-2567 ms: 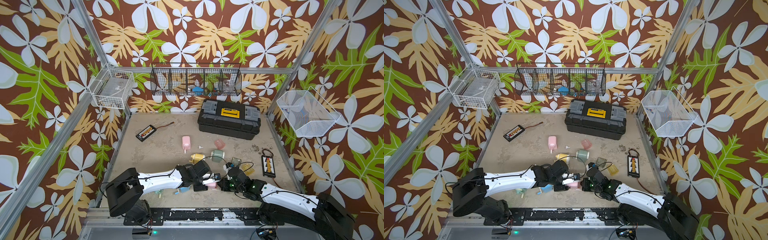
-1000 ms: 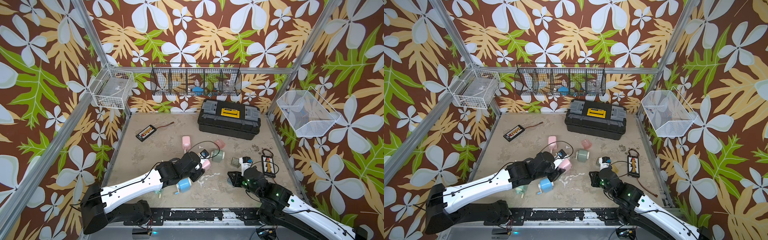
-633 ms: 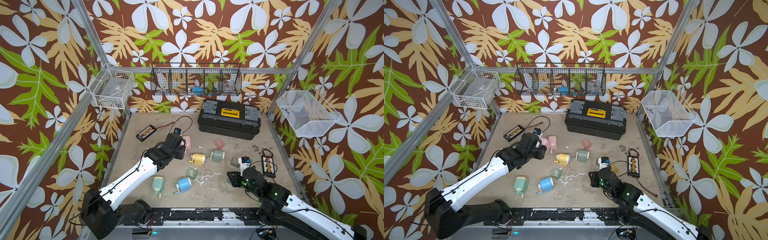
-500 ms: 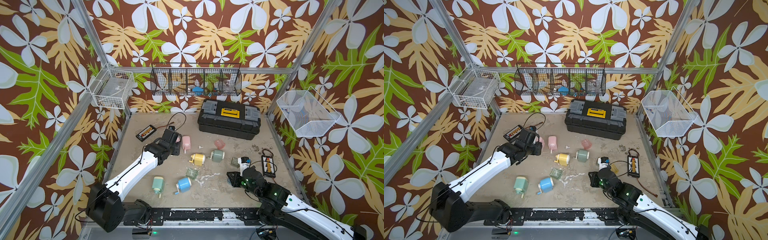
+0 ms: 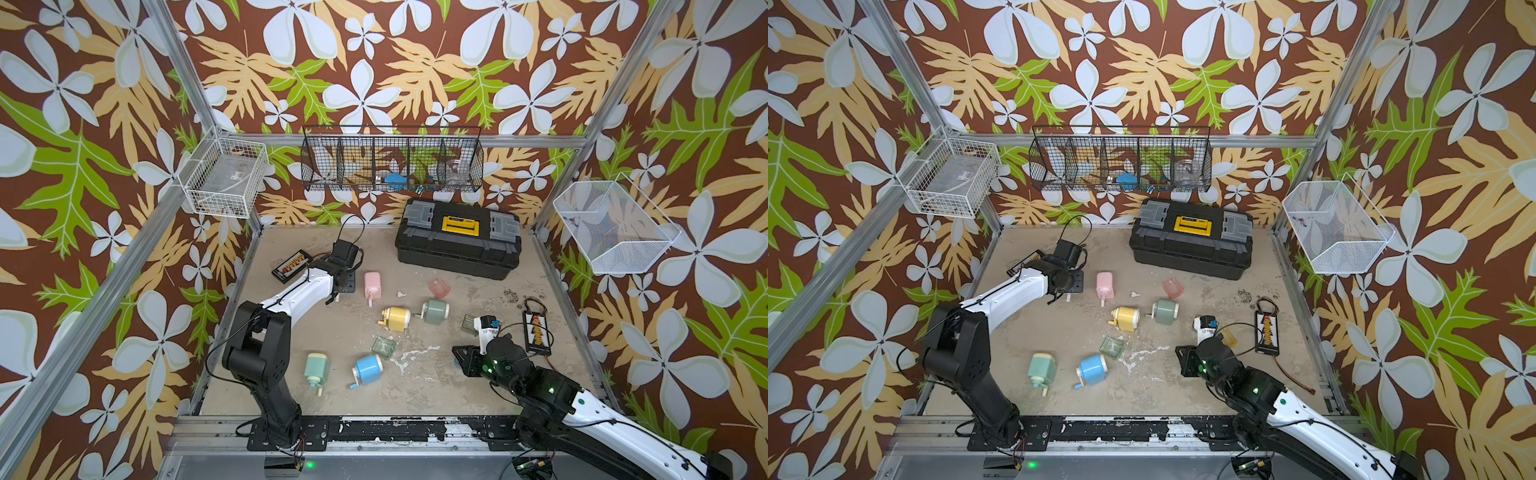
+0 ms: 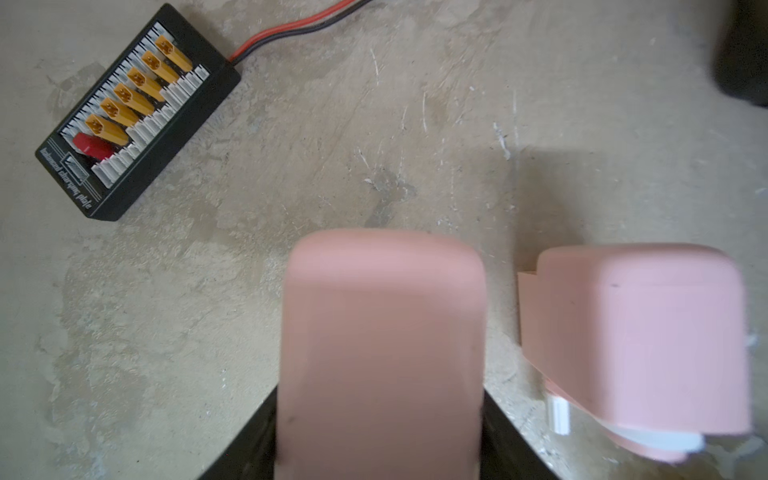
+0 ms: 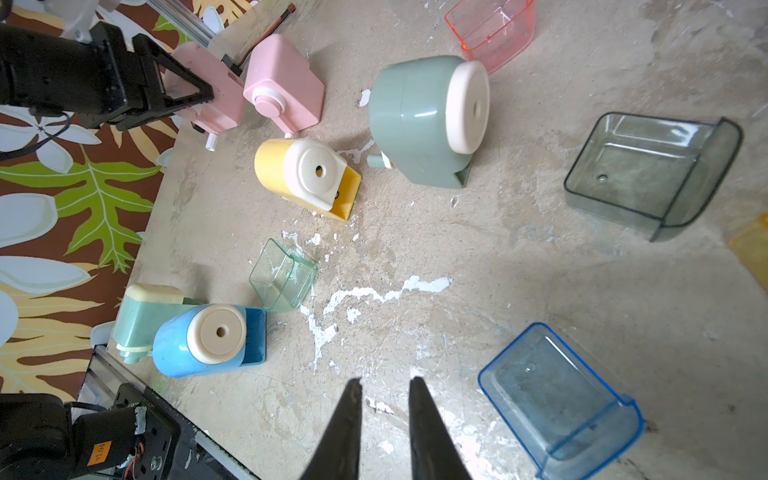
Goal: Put the tray back into the pencil sharpener
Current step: Place the pencil sharpener at the center of the board.
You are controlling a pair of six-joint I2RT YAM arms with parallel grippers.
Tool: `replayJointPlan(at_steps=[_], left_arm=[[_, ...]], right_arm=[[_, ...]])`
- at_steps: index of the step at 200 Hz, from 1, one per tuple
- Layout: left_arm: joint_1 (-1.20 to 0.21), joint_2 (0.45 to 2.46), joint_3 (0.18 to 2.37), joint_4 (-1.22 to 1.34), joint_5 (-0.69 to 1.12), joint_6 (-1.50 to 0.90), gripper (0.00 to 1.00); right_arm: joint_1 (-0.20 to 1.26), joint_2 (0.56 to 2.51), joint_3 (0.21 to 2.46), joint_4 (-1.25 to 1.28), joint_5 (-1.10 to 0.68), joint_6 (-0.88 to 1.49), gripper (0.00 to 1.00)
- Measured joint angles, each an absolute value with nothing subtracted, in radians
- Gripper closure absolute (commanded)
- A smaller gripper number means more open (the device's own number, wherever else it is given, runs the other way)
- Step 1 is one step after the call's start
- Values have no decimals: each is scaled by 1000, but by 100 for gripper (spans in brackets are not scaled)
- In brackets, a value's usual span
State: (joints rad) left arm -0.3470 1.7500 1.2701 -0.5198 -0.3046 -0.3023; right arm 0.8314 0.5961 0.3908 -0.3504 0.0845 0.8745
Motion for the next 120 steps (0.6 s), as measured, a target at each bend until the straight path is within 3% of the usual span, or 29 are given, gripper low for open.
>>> replayJointPlan(at_steps=[65, 83, 102, 120], left_arm=[[-292, 1817, 1275, -510, -286, -285, 100], [-274, 1821, 1259, -497, -276, -286, 95], [-270, 1826, 1251, -484, -273, -287, 79], [-267, 1834, 1250, -466, -254, -290, 45]], right_arm=[[831, 613, 385, -342, 79, 859, 78], [831, 621, 385, -341, 77, 859, 78], [831, 622, 385, -340, 75, 857, 78], [831, 622, 384, -340, 75, 856, 77]])
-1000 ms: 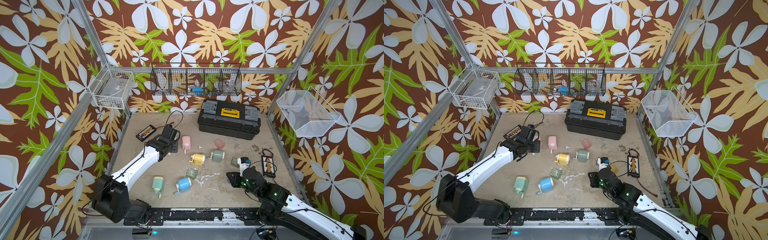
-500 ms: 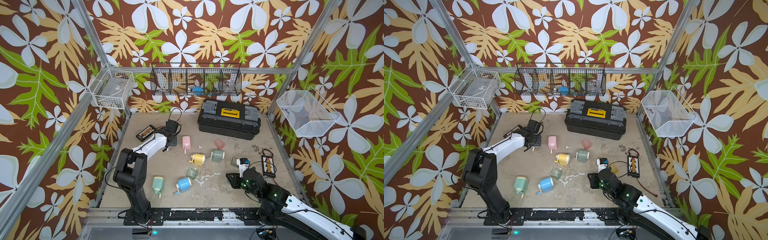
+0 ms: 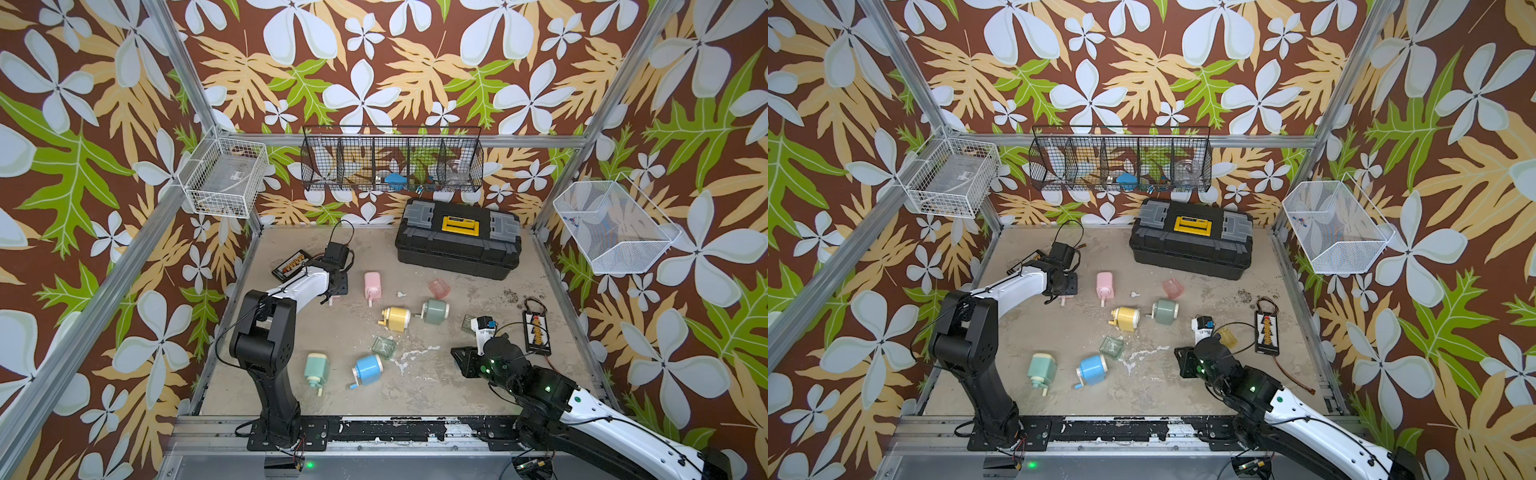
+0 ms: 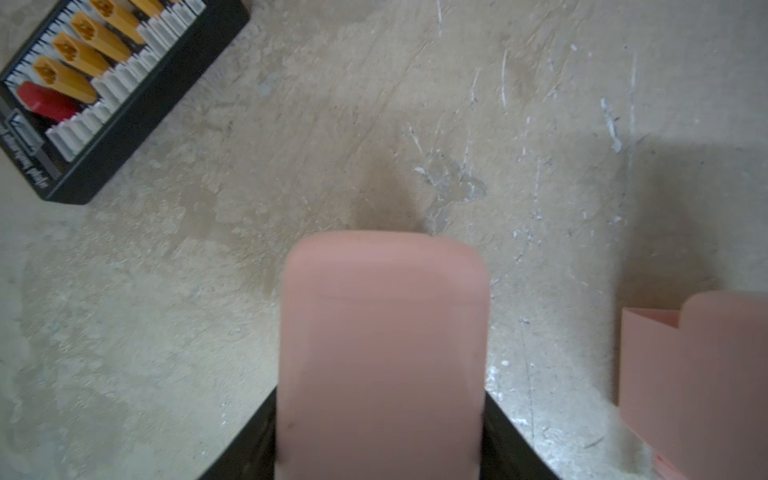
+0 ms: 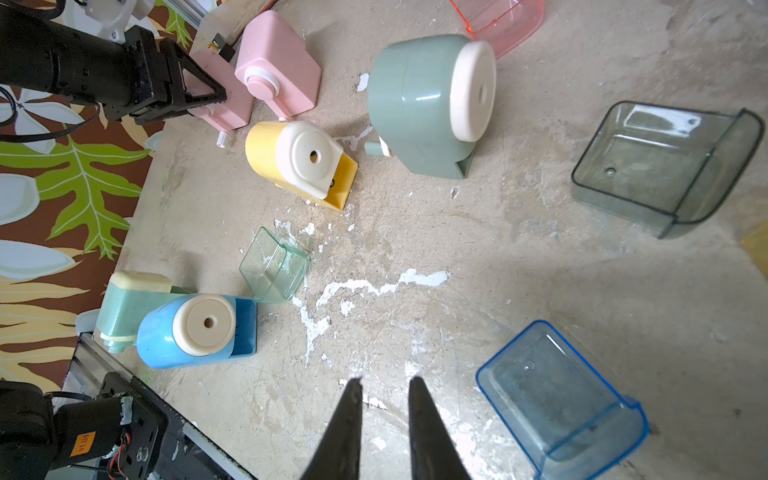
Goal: Put the tray back into the pencil sharpener
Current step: Place the pencil sharpener at the center of the board, then move the container to the center of the board.
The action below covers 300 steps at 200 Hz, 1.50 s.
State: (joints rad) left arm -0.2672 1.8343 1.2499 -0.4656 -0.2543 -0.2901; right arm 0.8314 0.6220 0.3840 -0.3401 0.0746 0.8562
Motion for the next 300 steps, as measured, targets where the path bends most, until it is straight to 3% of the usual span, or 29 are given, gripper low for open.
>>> replayJointPlan(at_steps=[50, 89, 121, 169, 241, 300], left_arm=[[-265, 1853, 1248, -456, -238, -300, 14], [-265, 1838, 1246, -456, -239, -309, 2], [-265, 1728, 1224, -451, -241, -309, 3], [-265, 1393, 1077, -379, -191, -284, 7], [-265, 1001, 782, -106, 78, -231, 12], [-265, 867, 617, 79, 133, -232, 13]], right_arm=[[831, 619, 384, -340, 78, 857, 75], [831, 619, 384, -340, 78, 856, 73], [831, 619, 384, -340, 76, 847, 71], [832, 675, 387, -317, 25, 805, 68], [986, 1011, 538, -263, 67, 808, 63], [1060, 1248, 658, -225, 136, 885, 59]])
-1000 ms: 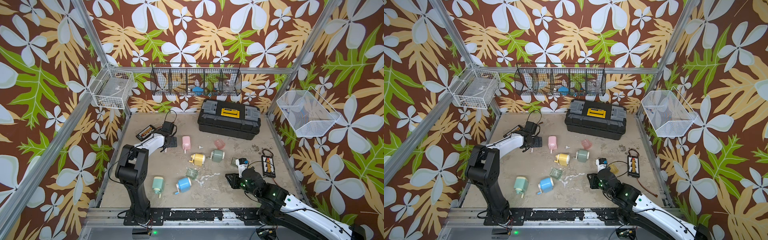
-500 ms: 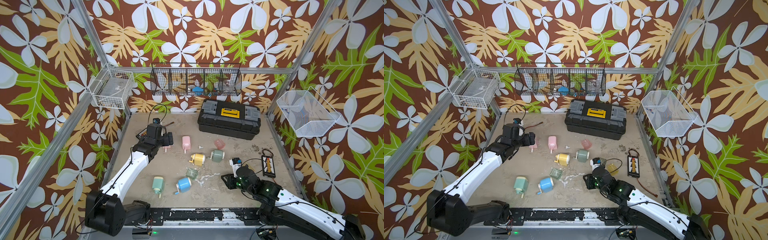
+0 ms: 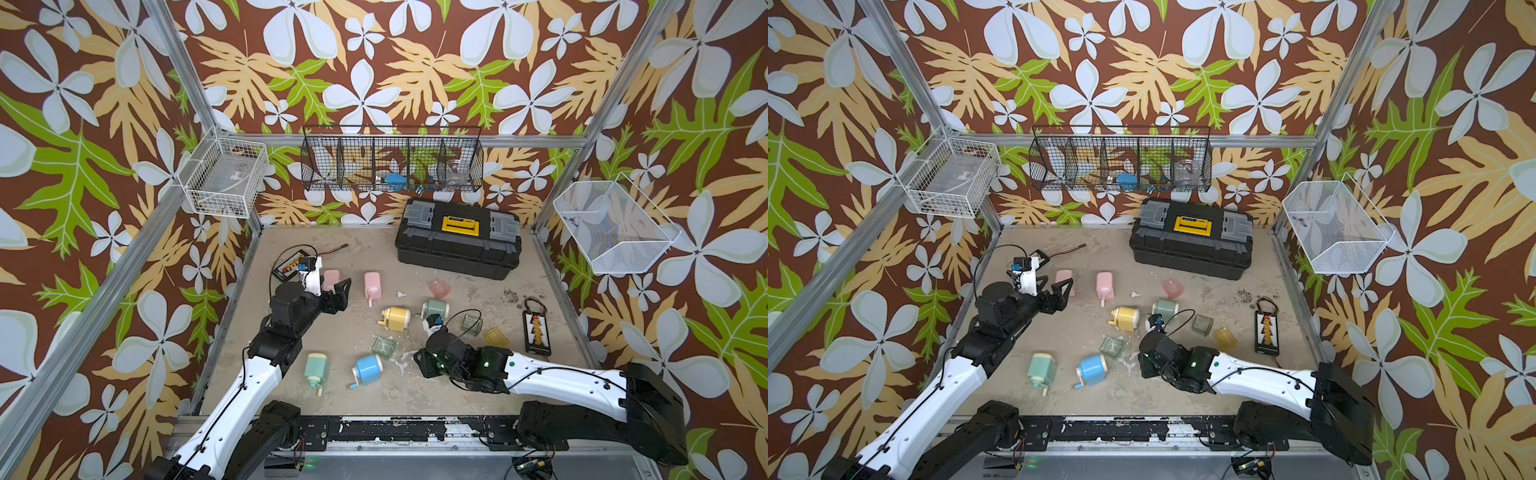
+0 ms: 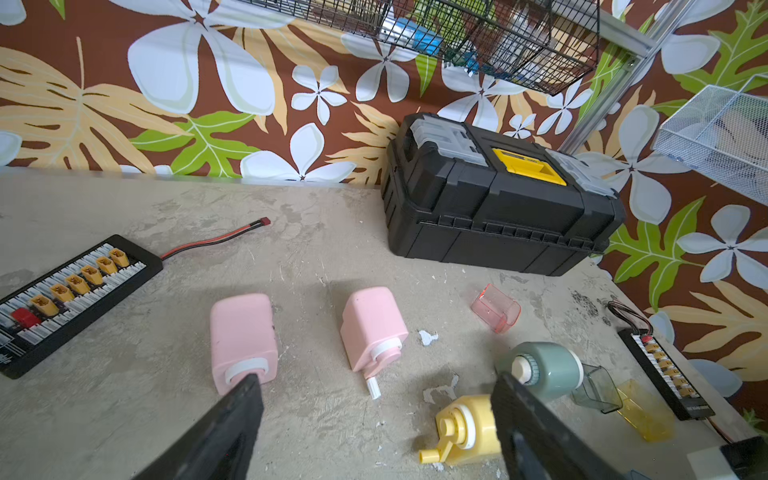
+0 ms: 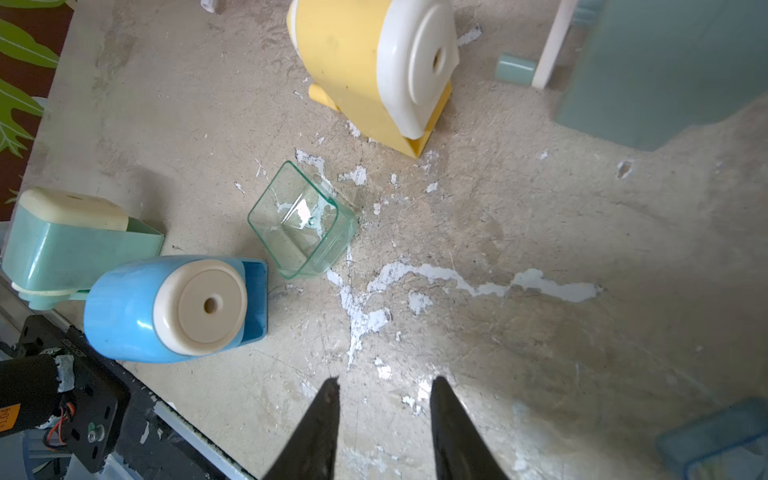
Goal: Put the tray back into the pencil sharpener
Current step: Move the container to the center of the board.
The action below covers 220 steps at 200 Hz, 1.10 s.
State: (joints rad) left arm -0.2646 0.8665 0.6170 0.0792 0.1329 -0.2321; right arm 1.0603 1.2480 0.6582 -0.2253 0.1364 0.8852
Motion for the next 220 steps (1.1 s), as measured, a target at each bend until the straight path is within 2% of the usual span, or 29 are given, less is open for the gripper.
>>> replayJointPlan(at_steps=[99, 220], left_arm=[[-265, 748, 540, 165, 86, -260, 15], [-265, 705, 530, 177, 68, -263, 15]], right_arm=[[1073, 1431, 755, -181, 206, 1052, 49], [1086, 1701, 929, -135, 209, 1156, 55]])
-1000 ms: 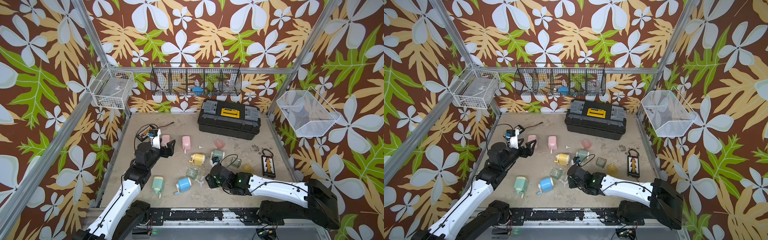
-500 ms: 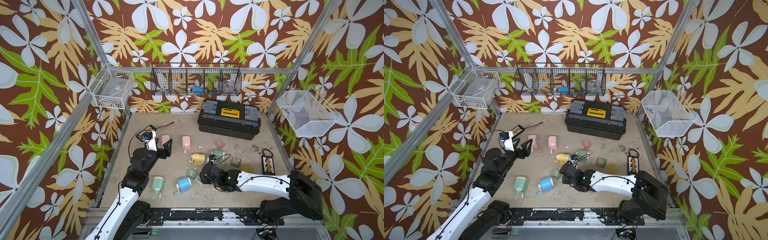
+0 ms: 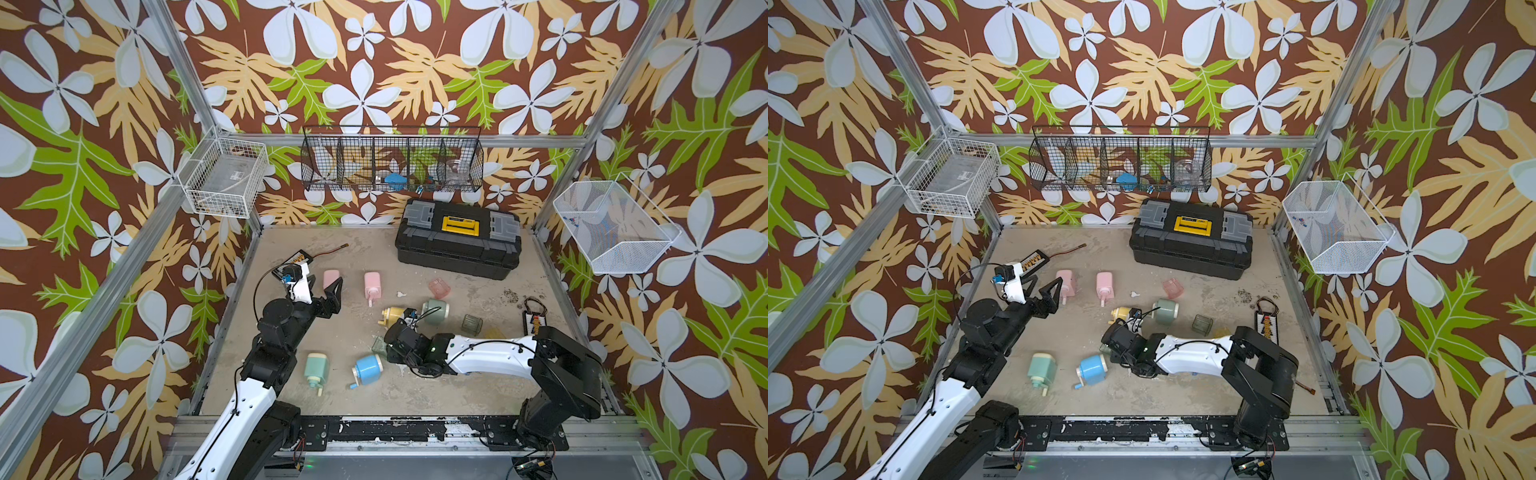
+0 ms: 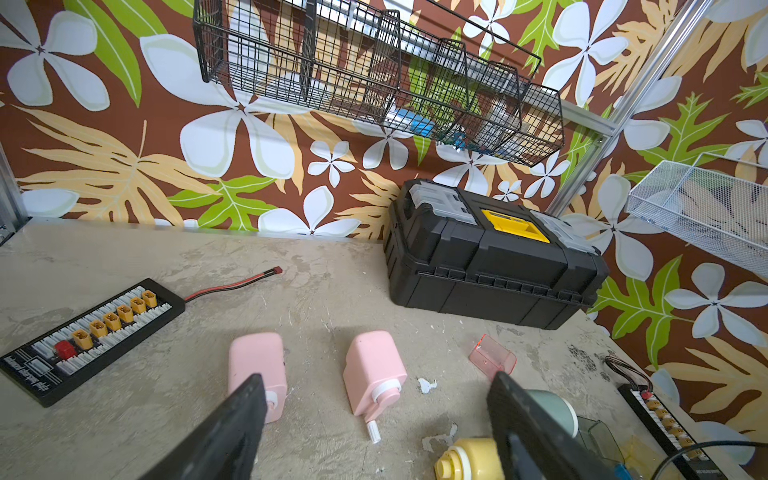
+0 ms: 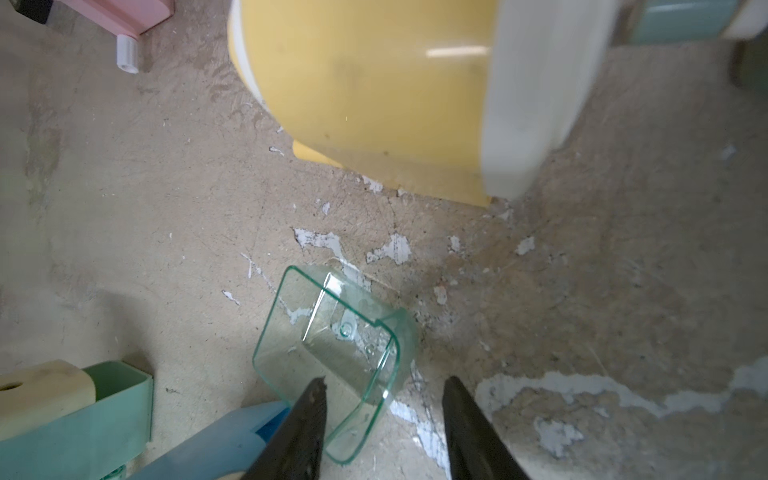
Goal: Put the tray back into the pencil sharpener
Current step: Move the container to the center of the board.
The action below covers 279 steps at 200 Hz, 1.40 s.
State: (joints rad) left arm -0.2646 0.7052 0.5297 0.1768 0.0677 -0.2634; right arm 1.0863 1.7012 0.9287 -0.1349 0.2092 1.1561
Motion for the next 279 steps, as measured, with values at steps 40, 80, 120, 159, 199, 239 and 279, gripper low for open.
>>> replayJointPlan(at_steps=[40, 80, 120, 159, 199, 239, 279], left_arm=[[-265, 701, 529, 177, 62, -263, 15], [-265, 696, 529, 177, 61, -263, 15], [-265, 695, 529, 177, 61, -263, 15], [-265, 695, 528, 177, 58, -263, 16], [-265, 695, 528, 177, 57, -263, 16], [-265, 694, 528, 177, 57, -263, 16], [-265, 696, 524, 177, 57, -263, 16]], right_arm=[[1086, 1754, 957, -135, 210, 1166, 63], [1086, 1777, 970, -145, 214, 1171, 73], [1086, 1792, 982, -179, 227, 1171, 83], [1086, 1791, 981, -211, 241, 1150, 91], [1086, 1759, 946, -215, 258, 1121, 100], [1080, 1682, 897, -236, 273, 1056, 100], [1038, 1595, 834, -316, 318, 936, 100]])
